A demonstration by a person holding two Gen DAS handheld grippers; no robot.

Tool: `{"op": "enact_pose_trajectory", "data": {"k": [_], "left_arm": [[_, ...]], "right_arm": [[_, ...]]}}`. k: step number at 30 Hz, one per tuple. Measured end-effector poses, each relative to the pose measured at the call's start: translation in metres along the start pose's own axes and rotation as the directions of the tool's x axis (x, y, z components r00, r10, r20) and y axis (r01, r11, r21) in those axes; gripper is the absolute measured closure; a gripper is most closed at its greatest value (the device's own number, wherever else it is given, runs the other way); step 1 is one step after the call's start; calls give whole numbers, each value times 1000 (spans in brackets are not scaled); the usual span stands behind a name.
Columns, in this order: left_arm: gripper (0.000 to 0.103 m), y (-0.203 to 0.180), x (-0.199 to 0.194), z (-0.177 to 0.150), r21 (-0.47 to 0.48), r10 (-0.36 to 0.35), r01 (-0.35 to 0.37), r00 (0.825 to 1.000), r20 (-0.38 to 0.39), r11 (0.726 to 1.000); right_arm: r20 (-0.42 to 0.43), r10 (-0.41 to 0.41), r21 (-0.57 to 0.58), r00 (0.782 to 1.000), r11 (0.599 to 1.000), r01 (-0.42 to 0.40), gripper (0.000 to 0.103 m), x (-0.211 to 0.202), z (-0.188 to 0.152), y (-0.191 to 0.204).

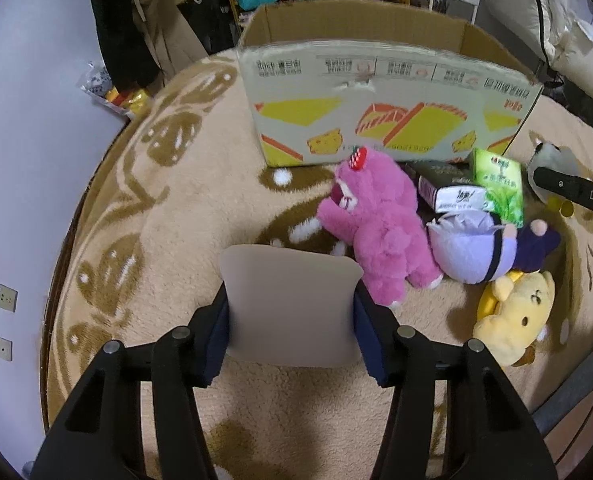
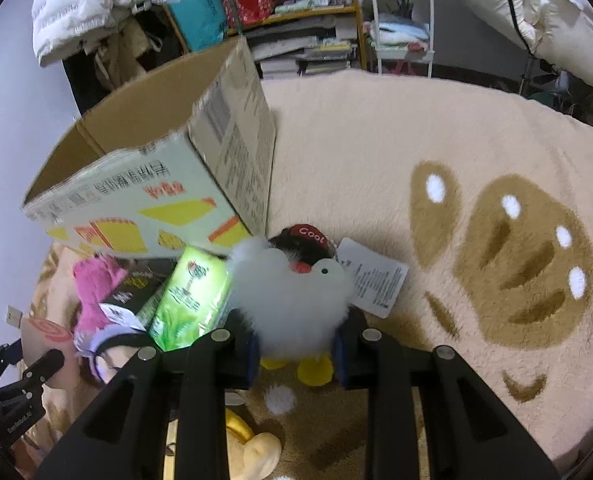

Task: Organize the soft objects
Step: 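Lift the pink sponge with the left tool while the right tool carries the penguin toward the box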

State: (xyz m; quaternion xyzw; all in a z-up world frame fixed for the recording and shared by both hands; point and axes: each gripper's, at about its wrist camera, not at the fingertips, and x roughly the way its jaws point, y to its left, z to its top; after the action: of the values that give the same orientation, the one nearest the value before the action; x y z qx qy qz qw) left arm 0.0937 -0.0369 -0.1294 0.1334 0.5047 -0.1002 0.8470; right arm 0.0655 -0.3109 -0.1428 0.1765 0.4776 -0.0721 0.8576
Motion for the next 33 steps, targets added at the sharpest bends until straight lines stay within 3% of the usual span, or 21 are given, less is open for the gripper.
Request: {"op": "enact_pose_trajectory", "data": {"k": [6,13,19,23,33], "left_arm": [[49,6,-26,-1,-27,-1,3,996,91,1000],[49,16,-65,7,-78,27,-8,968,248,997],[49,19,-87,19,-63,41,-22,948,316,998],[49,16,-97,29,-54,48,-31,934,353,998],[49,12,-104,74,-47,61,-45,904,423,998]], "right_arm": [[104,46,2,993,999,-47,74,-31,6,3],[235,86,-53,968,996,-75,74,-75,11,19],[322,137,-112,937,988,-106,74,-108,16,31],[330,189,-136,925,979,-152,74,-119,22,39],[352,210,-227,912,965,-134,74,-122,42,67]]}}
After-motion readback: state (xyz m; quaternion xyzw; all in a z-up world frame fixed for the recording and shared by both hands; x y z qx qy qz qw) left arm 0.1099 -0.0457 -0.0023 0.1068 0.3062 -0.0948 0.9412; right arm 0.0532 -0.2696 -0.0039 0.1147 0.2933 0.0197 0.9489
